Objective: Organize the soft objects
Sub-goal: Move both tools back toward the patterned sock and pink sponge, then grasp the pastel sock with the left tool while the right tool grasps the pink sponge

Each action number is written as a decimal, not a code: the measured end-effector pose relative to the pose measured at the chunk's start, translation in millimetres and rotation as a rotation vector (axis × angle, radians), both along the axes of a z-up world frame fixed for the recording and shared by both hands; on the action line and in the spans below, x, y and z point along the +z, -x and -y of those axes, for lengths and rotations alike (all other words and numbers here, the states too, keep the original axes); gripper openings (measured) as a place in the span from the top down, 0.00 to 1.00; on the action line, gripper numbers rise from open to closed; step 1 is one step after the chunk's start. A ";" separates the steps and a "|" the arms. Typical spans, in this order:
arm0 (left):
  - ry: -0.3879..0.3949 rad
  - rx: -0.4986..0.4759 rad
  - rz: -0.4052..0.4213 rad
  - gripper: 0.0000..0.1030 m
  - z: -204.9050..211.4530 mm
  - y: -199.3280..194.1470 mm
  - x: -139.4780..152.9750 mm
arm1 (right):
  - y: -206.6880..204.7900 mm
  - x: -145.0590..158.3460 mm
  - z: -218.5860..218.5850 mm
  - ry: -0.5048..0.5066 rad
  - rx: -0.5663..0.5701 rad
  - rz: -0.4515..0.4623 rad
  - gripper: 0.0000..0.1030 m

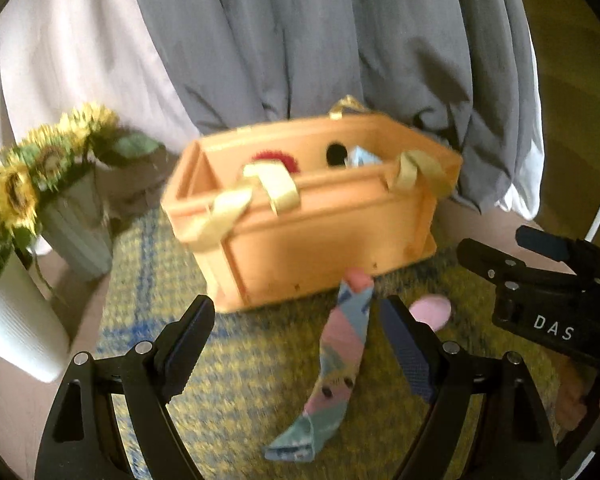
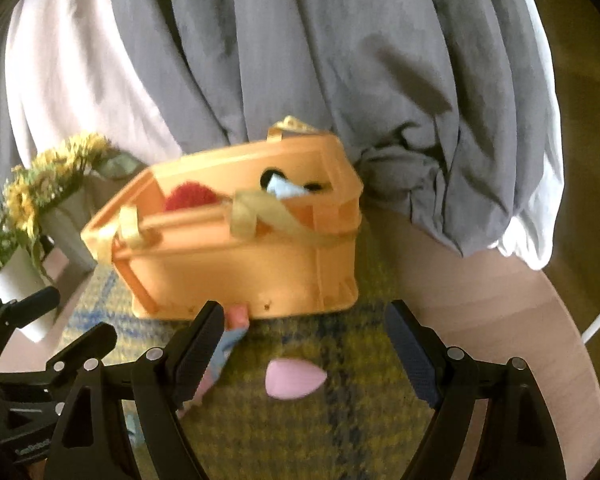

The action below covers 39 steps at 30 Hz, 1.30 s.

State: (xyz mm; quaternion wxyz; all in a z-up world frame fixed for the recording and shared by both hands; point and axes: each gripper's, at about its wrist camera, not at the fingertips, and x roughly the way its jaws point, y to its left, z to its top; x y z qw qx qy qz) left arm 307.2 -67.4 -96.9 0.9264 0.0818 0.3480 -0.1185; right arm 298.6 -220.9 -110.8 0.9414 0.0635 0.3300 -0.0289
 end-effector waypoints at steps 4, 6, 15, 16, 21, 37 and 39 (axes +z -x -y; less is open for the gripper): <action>0.004 -0.008 -0.043 0.18 0.1 1.5 -16.5 | 1.4 -15.8 -3.0 0.001 0.013 -0.042 0.19; 0.006 -0.017 -0.060 0.18 0.8 1.7 -24.4 | 1.0 -23.0 -2.7 0.002 0.011 -0.062 0.19; 0.026 -0.045 -0.152 0.19 5.4 -4.9 -57.8 | -7.1 -52.9 -1.2 -0.018 0.020 -0.136 0.19; 0.027 -0.045 -0.165 0.19 5.4 -6.5 -62.2 | -7.9 -55.6 -1.6 -0.019 0.023 -0.143 0.19; 0.033 -0.047 -0.211 0.19 6.0 -13.1 -79.9 | -14.8 -71.4 -2.0 -0.022 0.033 -0.189 0.19; 0.083 -0.033 -0.281 0.55 11.1 -29.1 -102.2 | -42.6 -97.4 -0.5 -0.070 0.061 -0.274 0.30; 0.095 -0.035 -0.287 0.64 10.3 -30.6 -101.0 | -43.2 -99.0 -1.4 -0.064 0.063 -0.278 0.35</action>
